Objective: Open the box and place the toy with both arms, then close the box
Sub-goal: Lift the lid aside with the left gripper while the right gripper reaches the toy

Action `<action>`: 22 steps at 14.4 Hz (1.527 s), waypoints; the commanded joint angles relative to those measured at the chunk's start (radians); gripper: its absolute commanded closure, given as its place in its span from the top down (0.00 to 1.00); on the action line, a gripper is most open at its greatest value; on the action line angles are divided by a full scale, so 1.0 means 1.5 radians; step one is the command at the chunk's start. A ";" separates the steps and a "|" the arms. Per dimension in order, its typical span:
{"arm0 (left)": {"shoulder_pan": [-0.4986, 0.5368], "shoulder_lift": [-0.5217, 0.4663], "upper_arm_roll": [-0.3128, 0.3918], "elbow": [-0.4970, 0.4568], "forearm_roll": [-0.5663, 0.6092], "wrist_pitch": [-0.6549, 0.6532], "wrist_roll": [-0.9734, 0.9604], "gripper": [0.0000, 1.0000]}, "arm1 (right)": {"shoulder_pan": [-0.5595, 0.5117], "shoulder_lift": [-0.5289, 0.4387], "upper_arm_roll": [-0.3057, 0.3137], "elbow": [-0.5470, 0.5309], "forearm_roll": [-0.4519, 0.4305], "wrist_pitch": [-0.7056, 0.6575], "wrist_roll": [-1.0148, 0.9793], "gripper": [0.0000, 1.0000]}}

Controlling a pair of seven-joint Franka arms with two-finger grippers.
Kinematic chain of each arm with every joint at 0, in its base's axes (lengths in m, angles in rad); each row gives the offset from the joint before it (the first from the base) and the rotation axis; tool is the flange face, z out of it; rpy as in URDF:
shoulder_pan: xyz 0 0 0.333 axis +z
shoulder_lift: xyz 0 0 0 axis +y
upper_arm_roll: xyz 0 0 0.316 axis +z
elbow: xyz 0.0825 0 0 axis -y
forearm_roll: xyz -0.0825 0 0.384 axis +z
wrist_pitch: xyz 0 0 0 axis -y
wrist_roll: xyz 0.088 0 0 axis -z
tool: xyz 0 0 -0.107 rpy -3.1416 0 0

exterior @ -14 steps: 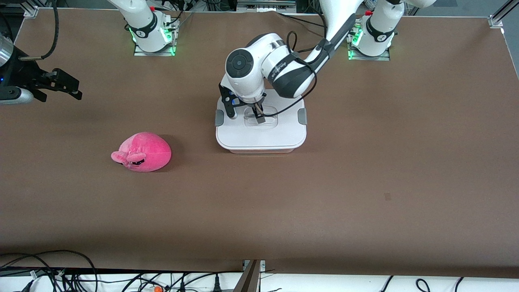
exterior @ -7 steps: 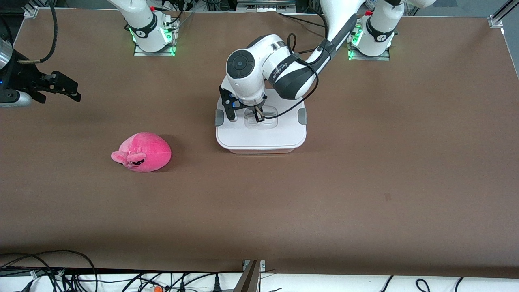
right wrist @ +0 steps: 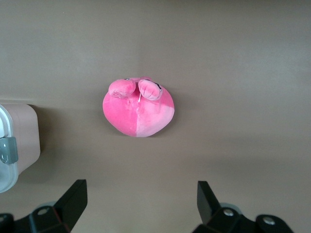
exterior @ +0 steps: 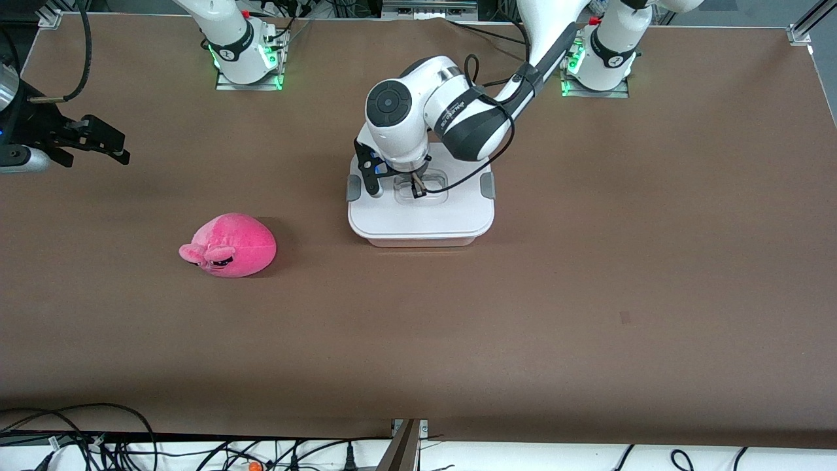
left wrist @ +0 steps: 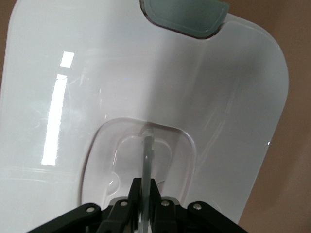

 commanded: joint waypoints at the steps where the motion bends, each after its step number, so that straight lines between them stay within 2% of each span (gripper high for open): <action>1: 0.001 0.000 -0.003 0.014 0.002 -0.013 -0.003 0.00 | -0.002 0.005 0.001 0.016 -0.008 -0.004 -0.007 1.00; 10: 0.031 -0.016 -0.006 0.074 -0.033 -0.145 -0.006 0.00 | -0.001 0.018 0.002 0.015 -0.021 0.033 -0.007 1.00; 14: 0.109 -0.068 -0.011 0.074 -0.074 -0.235 -0.001 0.00 | -0.004 0.053 0.000 0.016 -0.017 0.050 -0.007 1.00; 17: 0.160 -0.106 -0.010 0.074 -0.077 -0.327 0.025 0.00 | -0.005 0.119 0.001 0.018 -0.029 0.057 -0.008 1.00; 19: 0.215 -0.130 -0.005 0.073 -0.074 -0.388 0.100 0.00 | -0.005 0.161 -0.001 0.018 -0.011 0.067 -0.009 1.00; 22: 0.303 -0.135 -0.001 0.069 -0.067 -0.420 0.254 0.00 | 0.003 0.200 0.004 0.013 0.031 0.090 -0.011 1.00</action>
